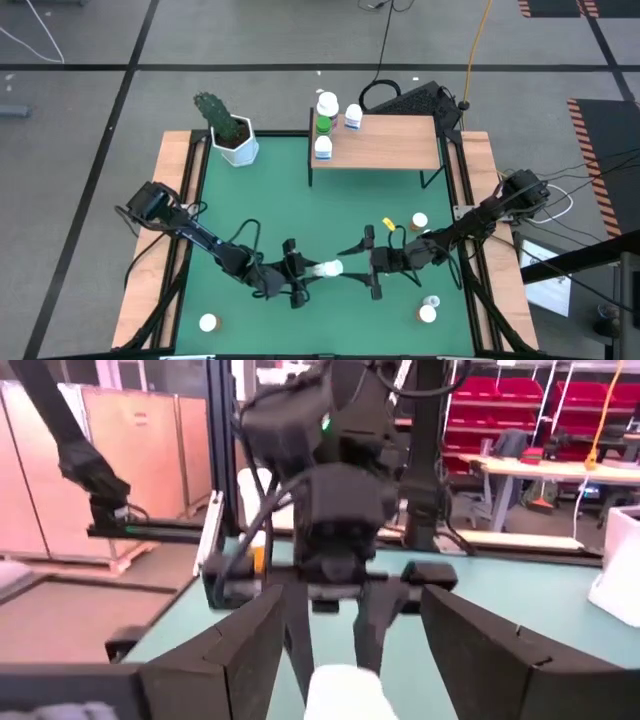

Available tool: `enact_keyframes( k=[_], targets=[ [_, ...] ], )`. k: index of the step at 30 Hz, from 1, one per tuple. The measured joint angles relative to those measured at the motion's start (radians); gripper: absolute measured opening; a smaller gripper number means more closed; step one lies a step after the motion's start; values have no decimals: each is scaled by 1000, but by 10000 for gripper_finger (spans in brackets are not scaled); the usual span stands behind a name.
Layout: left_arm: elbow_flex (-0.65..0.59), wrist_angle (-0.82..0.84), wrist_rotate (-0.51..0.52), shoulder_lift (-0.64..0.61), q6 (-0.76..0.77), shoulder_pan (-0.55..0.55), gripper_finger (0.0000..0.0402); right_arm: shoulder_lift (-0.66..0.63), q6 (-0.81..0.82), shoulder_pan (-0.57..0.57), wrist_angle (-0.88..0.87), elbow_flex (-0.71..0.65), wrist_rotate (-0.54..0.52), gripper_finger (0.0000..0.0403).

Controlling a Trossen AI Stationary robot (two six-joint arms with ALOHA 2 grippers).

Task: Pick and place medicine bottles onto shelf by color
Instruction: Put the blue pill bottle on the shelf

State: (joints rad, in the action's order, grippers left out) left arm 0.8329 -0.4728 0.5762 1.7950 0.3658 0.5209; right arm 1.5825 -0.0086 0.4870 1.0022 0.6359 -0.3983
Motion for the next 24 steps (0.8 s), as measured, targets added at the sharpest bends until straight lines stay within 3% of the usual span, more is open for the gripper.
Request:
enact_keyframes(
  k=[9,19,24],
  targets=[
    [-98,-319,-24,0,-85,-5,157,52,23,0,56,-7,1,227],
    [-99,-358,-33,0,-125,-2,158,114,31,0,164,-7,8,288],
    [-99,-385,-34,0,-133,-2,158,115,49,-2,161,-6,9,286]
  ],
)
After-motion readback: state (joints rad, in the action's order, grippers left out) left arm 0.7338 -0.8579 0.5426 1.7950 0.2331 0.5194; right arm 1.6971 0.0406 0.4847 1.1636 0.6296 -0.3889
